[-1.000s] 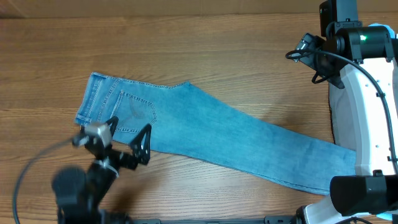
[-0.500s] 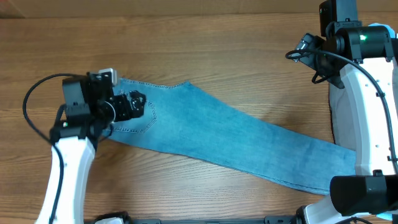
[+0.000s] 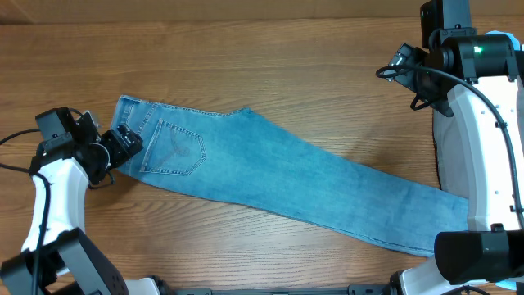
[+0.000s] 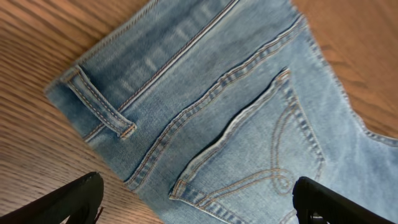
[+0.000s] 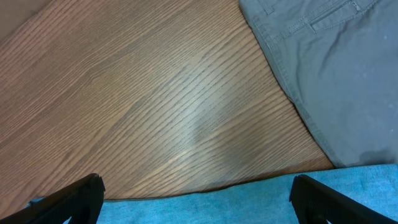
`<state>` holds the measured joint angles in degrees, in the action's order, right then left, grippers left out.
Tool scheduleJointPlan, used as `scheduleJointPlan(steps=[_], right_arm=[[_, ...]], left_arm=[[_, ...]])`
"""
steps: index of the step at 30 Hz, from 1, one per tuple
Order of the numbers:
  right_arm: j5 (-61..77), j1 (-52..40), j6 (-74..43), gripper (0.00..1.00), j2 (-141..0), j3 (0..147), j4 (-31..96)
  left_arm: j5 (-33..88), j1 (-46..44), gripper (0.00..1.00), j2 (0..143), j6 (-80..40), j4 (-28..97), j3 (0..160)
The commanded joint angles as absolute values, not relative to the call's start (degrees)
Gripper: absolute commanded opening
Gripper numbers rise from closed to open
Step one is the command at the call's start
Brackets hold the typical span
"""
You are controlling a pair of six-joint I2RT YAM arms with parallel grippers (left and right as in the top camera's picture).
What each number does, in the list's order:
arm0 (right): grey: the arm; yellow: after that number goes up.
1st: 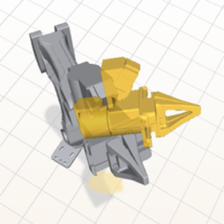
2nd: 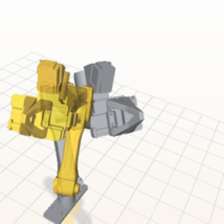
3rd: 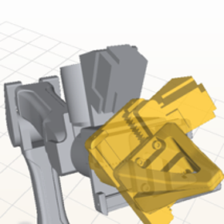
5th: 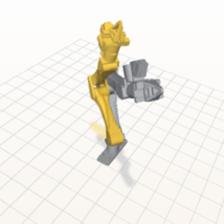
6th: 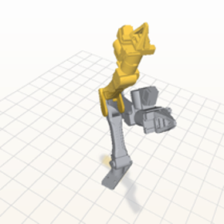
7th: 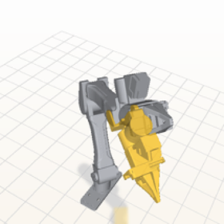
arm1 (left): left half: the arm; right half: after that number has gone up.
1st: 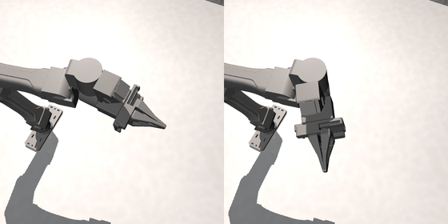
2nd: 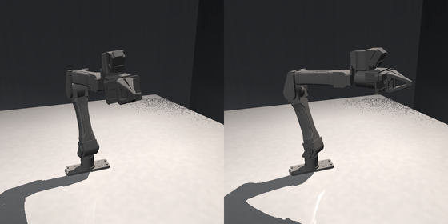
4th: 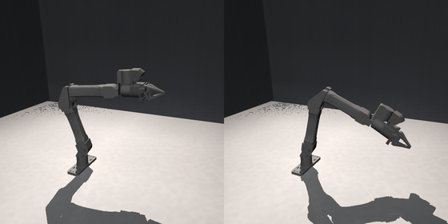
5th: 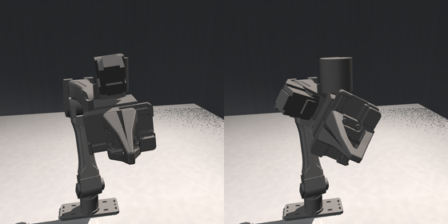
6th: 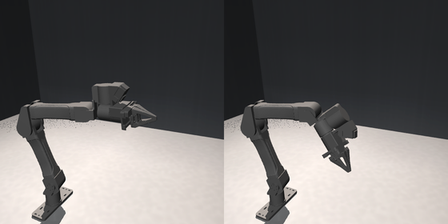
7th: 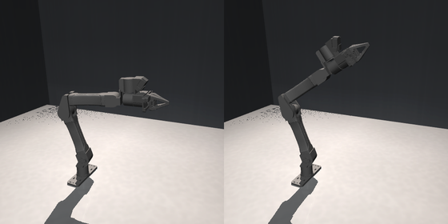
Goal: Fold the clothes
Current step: 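Grasp the jeans waistband with the left gripper, then pull the waistband leftward with the left gripper to straighten the jeans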
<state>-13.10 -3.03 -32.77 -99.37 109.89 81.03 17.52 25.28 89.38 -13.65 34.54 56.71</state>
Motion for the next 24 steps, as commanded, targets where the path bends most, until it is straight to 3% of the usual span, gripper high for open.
scheduleJointPlan(steps=[1,24], right_arm=[[-13.89,-2.81,-33.06,1.0,-99.02,110.21,80.93],[-13.89,-2.81,-33.06,1.0,-99.02,110.21,80.9]], left_arm=[[17.28,25.5,1.0,92.51,-16.75,34.41,58.24],[13.15,25.58,1.0,102.52,-17.39,31.18,58.24]])
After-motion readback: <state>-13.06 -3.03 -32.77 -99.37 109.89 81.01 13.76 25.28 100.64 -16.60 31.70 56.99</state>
